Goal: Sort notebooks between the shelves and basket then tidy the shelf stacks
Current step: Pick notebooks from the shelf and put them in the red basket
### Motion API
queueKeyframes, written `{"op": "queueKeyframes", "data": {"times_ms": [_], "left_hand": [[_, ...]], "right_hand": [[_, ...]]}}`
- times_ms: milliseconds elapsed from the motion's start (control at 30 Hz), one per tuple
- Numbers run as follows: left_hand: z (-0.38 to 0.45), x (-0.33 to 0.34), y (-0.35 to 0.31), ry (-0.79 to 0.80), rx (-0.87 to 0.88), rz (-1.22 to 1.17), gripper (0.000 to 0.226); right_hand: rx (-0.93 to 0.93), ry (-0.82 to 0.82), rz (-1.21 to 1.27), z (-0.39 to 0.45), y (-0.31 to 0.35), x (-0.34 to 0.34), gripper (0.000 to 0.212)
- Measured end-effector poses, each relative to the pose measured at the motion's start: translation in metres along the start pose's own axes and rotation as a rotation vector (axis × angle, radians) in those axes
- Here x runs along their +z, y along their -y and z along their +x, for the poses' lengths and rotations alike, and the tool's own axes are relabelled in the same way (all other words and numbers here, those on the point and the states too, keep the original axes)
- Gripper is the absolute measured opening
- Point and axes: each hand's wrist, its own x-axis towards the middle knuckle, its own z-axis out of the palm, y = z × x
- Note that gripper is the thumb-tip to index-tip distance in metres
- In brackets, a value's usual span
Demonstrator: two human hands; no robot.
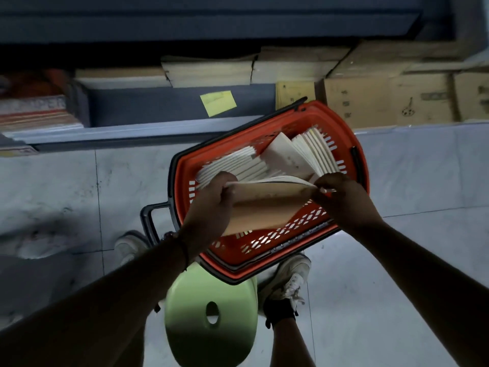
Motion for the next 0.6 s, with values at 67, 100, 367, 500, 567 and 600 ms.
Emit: {"op": "queueKeyframes", "data": {"times_ms": [67, 100, 367, 500, 567, 600], "left_hand": [[0.007, -0.03, -0.028, -0.013, 0.057, -0.072, 0.009], [0.01, -0.046, -0.043, -0.006, 0.076, -0.101, 0.01], [0.032, -0.154, -0.13, -0.072, -0.042, -0.476, 0.012], [0.023, -0.198, -0.153, -0.052, -0.166, -0.78, 0.044], [0.005, -0.217, -0.164, 0.069, -0.191, -0.775, 0.045], [-0.007, -0.224, -0.169, 0.125, -0.2, -0.726, 0.043]], "right_hand": [[0.106, 0.0, 0.264, -0.004, 0.013, -0.021, 0.026], [0.149, 0.026, 0.404, -0.008, 0.023, -0.033, 0.039], [0.248, 0.332, 1.008, -0.036, 0.119, -0.066, 0.047], [0.227, 0.221, 1.132, -0.054, 0.175, -0.077, 0.038], [0.189, 0.19, 1.132, -0.063, 0.198, -0.087, 0.038], [0.173, 0.174, 1.133, -0.067, 0.21, -0.094, 0.036]]}}
